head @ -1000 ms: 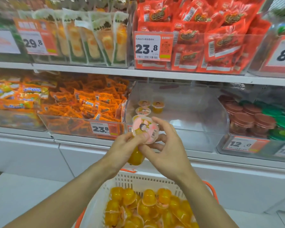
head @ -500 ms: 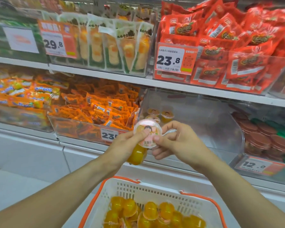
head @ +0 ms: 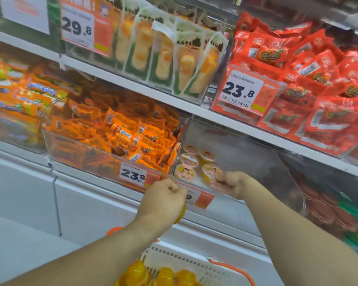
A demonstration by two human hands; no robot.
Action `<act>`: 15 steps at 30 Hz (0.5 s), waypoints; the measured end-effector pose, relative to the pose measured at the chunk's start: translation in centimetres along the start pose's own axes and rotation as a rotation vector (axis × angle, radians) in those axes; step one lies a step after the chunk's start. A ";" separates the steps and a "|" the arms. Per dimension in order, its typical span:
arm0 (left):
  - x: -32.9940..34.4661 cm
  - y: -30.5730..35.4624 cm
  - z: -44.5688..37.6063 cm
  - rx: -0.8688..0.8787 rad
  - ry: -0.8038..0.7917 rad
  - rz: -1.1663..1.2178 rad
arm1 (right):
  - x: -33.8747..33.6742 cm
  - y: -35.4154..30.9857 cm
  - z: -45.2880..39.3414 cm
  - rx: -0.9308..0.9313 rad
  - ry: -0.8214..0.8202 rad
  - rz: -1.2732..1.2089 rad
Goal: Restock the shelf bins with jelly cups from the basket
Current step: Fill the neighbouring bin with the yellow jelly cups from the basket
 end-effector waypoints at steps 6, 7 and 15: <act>0.0 0.8 -0.1 0.098 0.001 -0.072 | 0.6 0.4 -2.5 -0.012 0.044 0.011; 0.1 1.0 -0.1 0.109 0.008 -0.089 | 0.5 0.4 -2.7 -0.029 0.062 0.033; 0.8 1.3 0.1 0.145 -0.011 -0.128 | 0.1 0.4 -3.2 -0.077 0.077 0.089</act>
Point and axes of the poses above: each hand's wrist, its own z-axis away from the middle knuckle, its own x-axis out of the palm, y = z × x, the point moved 10 cm from there along -z, towards the middle knuckle, and after that the axes turned 13 degrees about -x, right-handed, at the moved point
